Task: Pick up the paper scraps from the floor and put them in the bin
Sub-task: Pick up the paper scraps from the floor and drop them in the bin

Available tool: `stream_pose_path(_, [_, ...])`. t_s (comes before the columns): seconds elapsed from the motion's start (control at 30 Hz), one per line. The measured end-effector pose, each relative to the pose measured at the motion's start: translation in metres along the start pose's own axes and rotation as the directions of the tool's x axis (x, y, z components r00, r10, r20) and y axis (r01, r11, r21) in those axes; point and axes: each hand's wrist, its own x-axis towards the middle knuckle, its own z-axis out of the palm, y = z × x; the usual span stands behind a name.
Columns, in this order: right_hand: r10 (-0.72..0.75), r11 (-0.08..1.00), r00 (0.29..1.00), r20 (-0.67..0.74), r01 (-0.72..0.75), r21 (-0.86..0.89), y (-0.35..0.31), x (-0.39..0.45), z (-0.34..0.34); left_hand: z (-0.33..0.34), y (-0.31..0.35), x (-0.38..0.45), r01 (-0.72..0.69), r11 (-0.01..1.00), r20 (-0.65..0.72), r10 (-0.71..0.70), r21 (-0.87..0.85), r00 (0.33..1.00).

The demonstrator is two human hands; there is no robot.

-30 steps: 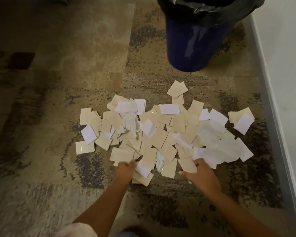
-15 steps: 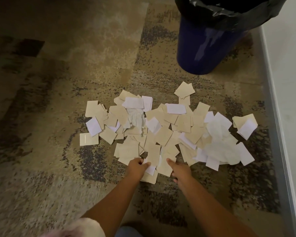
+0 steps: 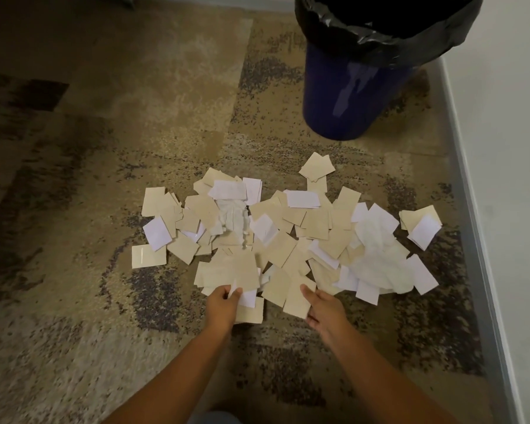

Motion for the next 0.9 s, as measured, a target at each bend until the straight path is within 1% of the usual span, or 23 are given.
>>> stream_pose_path(0.07, [-0.162, 0.978, 0.984, -0.069, 0.151, -0.147, -0.004, 0.003, 0.004, 0.000, 0.000, 0.001, -0.018, 1.000, 0.008, 0.018, 0.025, 1.000])
stream_pose_path(0.13, [-0.241, 0.954, 0.962, -0.125, 0.212, -0.211, -0.011, 0.006, 0.011, 0.000, -0.002, 0.000, -0.035, 0.998, 0.017, 0.034, 0.051, 0.999])
stream_pose_path(0.17, [-0.238, 0.960, 0.961, -0.139, 0.211, -0.186, -0.015, 0.008, 0.014, -0.001, -0.003, 0.000, -0.027, 0.998, 0.023, 0.026, 0.053, 0.999])
stream_pose_path(0.27, [-0.099, 0.994, 0.988, -0.122, 0.103, 0.027, -0.027, 0.013, 0.023, -0.006, -0.011, 0.000, 0.027, 0.999, 0.068, -0.026, -0.018, 0.997])
stream_pose_path(0.3, [-0.071, 0.995, 0.991, -0.111, 0.078, 0.063, -0.030, 0.015, 0.026, -0.009, -0.013, -0.001, 0.056, 0.997, 0.079, -0.051, -0.054, 0.996])
stream_pose_path(0.4, [-0.009, 0.998, 0.993, -0.120, 0.016, 0.056, -0.036, 0.022, 0.036, -0.017, -0.018, -0.004, 0.130, 0.981, 0.080, -0.120, -0.142, 0.990])
stream_pose_path(0.47, [-0.056, 0.998, 0.991, -0.120, 0.058, 0.011, -0.040, 0.023, 0.042, -0.022, -0.018, -0.006, 0.141, 0.972, 0.090, -0.126, -0.190, 0.988])
stream_pose_path(0.5, [-0.092, 0.996, 0.989, -0.117, 0.091, -0.017, -0.041, 0.024, 0.044, -0.025, -0.016, -0.007, 0.133, 0.973, 0.096, -0.117, -0.187, 0.989])
stream_pose_path(0.57, [-0.173, 0.982, 0.971, -0.166, 0.157, -0.103, -0.042, 0.023, 0.042, -0.032, -0.012, -0.006, 0.115, 0.979, 0.107, -0.098, -0.166, 0.989])
stream_pose_path(0.63, [-0.270, 0.954, 0.935, -0.229, 0.228, -0.192, -0.041, 0.020, 0.036, -0.040, -0.008, -0.004, 0.112, 0.981, 0.108, -0.096, -0.156, 0.990])
stream_pose_path(0.67, [-0.301, 0.947, 0.919, -0.256, 0.255, -0.196, -0.041, 0.016, 0.033, -0.045, -0.005, -0.002, 0.119, 0.981, 0.110, -0.102, -0.155, 0.989])
stream_pose_path(0.7, [-0.309, 0.949, 0.909, -0.280, 0.275, -0.156, -0.039, 0.011, 0.029, -0.049, -0.002, 0.001, 0.120, 0.981, 0.112, -0.103, -0.153, 0.988])
stream_pose_path(0.73, [-0.275, 0.961, 0.916, -0.291, 0.266, -0.073, -0.036, 0.009, 0.026, -0.052, 0.000, 0.005, 0.119, 0.983, 0.112, -0.103, -0.143, 0.988])
stream_pose_path(0.77, [-0.216, 0.973, 0.939, -0.267, 0.231, 0.024, -0.031, 0.007, 0.024, -0.054, 0.003, 0.008, 0.116, 0.984, 0.112, -0.101, -0.136, 0.989])
stream_pose_path(0.8, [-0.141, 0.984, 0.970, -0.200, 0.160, 0.082, -0.023, 0.008, 0.023, -0.055, 0.006, 0.011, 0.113, 0.984, 0.111, -0.098, -0.138, 0.989])
stream_pose_path(0.83, [-0.079, 0.992, 0.989, -0.126, 0.090, 0.086, -0.016, 0.007, 0.026, -0.057, 0.008, 0.014, 0.110, 0.983, 0.112, -0.094, -0.149, 0.989])
stream_pose_path(0.87, [-0.036, 0.999, 0.995, -0.088, 0.038, 0.029, -0.008, 0.009, 0.029, -0.057, 0.011, 0.016, 0.111, 0.980, 0.117, -0.092, -0.164, 0.989])
stream_pose_path(0.9, [-0.020, 0.999, 0.996, -0.090, 0.016, -0.047, -0.003, 0.009, 0.035, -0.057, 0.012, 0.017, 0.108, 0.979, 0.119, -0.088, -0.176, 0.989])
